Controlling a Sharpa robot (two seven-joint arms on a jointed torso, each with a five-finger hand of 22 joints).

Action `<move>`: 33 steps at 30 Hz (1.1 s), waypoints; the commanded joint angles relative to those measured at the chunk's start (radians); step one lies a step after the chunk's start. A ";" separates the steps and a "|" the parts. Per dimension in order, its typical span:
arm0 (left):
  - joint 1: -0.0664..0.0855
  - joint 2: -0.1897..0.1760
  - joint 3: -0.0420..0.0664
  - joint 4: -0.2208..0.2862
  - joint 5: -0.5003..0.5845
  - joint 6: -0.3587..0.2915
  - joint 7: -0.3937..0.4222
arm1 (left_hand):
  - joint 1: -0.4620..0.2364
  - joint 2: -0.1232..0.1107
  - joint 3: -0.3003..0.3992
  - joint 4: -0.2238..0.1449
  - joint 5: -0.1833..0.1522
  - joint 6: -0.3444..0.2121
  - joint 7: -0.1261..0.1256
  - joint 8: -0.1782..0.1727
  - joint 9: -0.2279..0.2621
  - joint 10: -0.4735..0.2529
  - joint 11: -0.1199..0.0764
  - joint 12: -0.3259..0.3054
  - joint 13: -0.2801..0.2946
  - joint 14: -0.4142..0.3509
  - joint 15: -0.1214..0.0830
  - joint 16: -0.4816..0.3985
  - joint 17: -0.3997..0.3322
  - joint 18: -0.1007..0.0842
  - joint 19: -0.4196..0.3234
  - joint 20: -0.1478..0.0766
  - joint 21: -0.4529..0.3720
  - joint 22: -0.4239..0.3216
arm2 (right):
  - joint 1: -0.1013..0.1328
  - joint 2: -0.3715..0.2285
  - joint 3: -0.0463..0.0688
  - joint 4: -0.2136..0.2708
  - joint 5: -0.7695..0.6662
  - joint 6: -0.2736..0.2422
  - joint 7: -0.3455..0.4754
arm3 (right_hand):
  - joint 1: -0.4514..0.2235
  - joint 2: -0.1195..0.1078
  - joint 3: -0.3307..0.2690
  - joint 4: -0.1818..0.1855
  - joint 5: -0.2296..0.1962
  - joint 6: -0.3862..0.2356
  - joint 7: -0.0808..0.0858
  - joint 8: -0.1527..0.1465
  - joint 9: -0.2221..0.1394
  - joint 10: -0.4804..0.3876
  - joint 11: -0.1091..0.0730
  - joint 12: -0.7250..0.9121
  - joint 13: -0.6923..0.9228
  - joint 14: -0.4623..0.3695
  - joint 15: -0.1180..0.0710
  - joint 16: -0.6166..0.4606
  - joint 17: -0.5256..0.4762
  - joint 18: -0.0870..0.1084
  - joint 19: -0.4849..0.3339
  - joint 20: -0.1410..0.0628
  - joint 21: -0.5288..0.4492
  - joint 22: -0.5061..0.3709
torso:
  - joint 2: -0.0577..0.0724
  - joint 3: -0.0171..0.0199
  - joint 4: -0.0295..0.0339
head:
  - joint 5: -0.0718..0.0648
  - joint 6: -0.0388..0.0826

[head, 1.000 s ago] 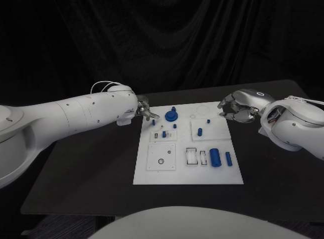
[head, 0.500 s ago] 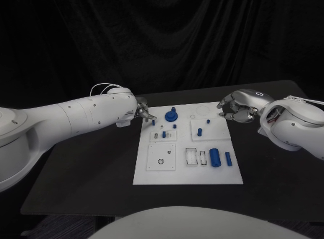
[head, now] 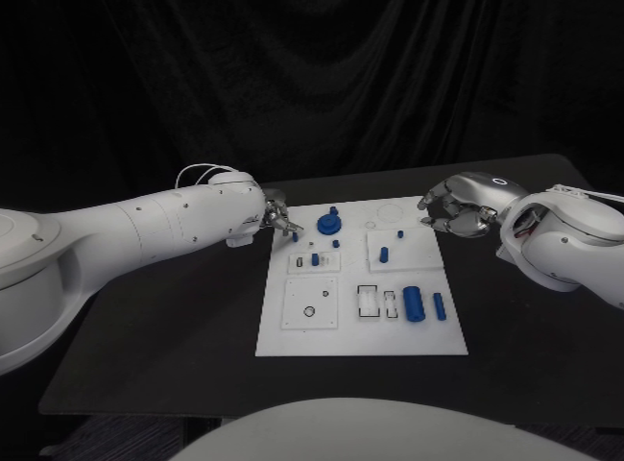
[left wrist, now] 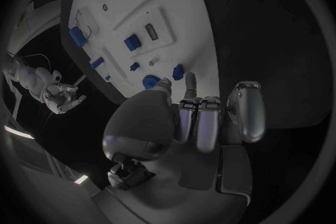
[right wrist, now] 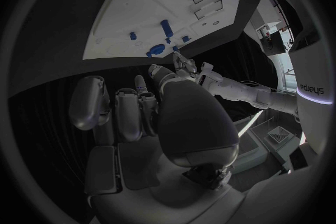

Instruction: Assemble the parts on the task board

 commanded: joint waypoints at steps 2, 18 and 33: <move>-0.002 0.003 0.001 0.000 0.000 -0.025 0.047 | 0.005 0.001 0.001 0.003 0.000 0.003 0.003 -0.009 -0.003 0.106 0.008 -0.004 0.263 0.104 0.008 0.003 0.263 0.003 -0.005 0.003 -0.010 0.178 | -0.002 0.000 0.001 0.003 -0.003 0.007 -0.018 | 0.002 0.006 0.006 -0.002 0.007 0.006 0.001 -0.004 -0.002 -0.006 -0.003 -0.005 0.034 0.018 0.007 -0.007 -0.003 0.016 -0.008 0.003 -0.007 0.147 | 0.000 0.0005 0.0008 | -0.001 0.000; -0.007 0.006 0.001 0.002 0.000 -0.033 0.008 | 0.027 0.005 0.013 -0.006 0.027 0.033 -0.003 -0.024 -0.017 0.106 0.005 -0.004 0.263 0.104 0.008 0.003 0.263 0.003 -0.005 0.005 -0.008 0.178 | -0.002 0.001 0.001 0.002 -0.003 0.014 -0.024 | 0.009 0.006 0.019 -0.011 0.030 0.009 0.003 -0.008 -0.005 -0.007 -0.001 -0.005 0.033 0.018 0.008 -0.007 -0.003 0.017 -0.008 0.004 -0.010 0.146 | -0.002 0.0016 0.0006 | -0.002 0.000; -0.013 0.009 0.001 -0.002 0.000 -0.025 -0.014 | 0.036 0.006 0.018 -0.010 0.037 0.042 -0.005 -0.025 -0.017 0.106 0.003 -0.004 0.263 0.104 0.006 0.003 0.263 0.004 -0.007 0.004 -0.011 0.177 | -0.002 0.002 0.001 0.003 -0.003 0.018 -0.025 | 0.010 0.006 0.021 -0.011 0.033 0.009 0.003 -0.009 -0.005 -0.008 -0.001 -0.005 0.032 0.018 0.009 -0.007 -0.004 0.017 -0.008 0.004 -0.011 0.146 | -0.001 0.0014 0.0005 | -0.005 0.000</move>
